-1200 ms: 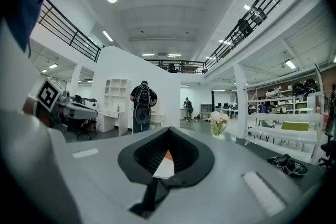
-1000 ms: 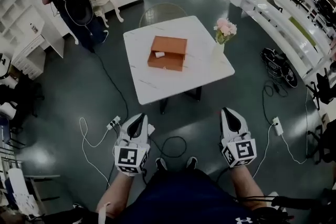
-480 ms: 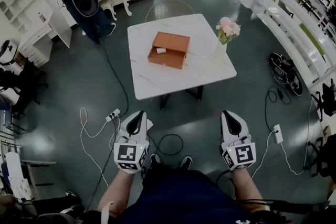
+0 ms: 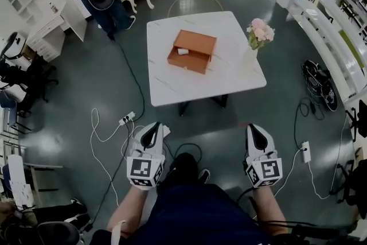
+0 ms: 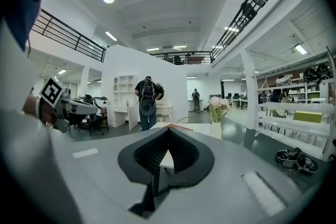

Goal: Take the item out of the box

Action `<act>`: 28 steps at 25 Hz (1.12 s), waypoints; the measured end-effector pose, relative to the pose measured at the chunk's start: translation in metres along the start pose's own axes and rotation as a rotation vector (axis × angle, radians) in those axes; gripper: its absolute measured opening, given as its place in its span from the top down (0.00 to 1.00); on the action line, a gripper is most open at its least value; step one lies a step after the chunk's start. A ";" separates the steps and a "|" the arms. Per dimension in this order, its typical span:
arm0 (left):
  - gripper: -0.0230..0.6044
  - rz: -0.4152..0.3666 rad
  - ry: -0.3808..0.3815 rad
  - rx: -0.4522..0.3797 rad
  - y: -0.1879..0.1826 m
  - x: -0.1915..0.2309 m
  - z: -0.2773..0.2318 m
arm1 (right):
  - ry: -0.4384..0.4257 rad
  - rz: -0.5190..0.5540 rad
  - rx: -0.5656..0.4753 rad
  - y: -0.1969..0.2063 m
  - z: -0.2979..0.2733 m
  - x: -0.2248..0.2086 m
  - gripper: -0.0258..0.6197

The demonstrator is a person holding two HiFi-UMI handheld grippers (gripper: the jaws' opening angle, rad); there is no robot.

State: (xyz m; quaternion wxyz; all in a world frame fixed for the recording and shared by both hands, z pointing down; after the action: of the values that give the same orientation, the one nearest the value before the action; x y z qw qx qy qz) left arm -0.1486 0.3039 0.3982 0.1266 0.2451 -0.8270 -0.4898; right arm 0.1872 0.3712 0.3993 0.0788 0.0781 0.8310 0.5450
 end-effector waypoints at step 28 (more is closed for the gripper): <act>0.87 -0.065 0.157 0.172 -0.047 0.143 -0.283 | 0.055 -0.034 0.113 -0.076 -0.240 -0.029 0.96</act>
State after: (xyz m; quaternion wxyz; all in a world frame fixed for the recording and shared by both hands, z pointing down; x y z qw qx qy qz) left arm -0.1292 -0.0027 0.4908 0.1534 0.3195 -0.8451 -0.4003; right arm 0.1605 0.1210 0.4252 0.0605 0.0533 0.8637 0.4976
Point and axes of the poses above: the fingertips, and each gripper's own axes: z backward along the fingers, x to its left, y out of its underside, the point moved 7 cm from there along z, backward along the fingers, and after that the axes turned 14 degrees about x, right-handed, at the moved point
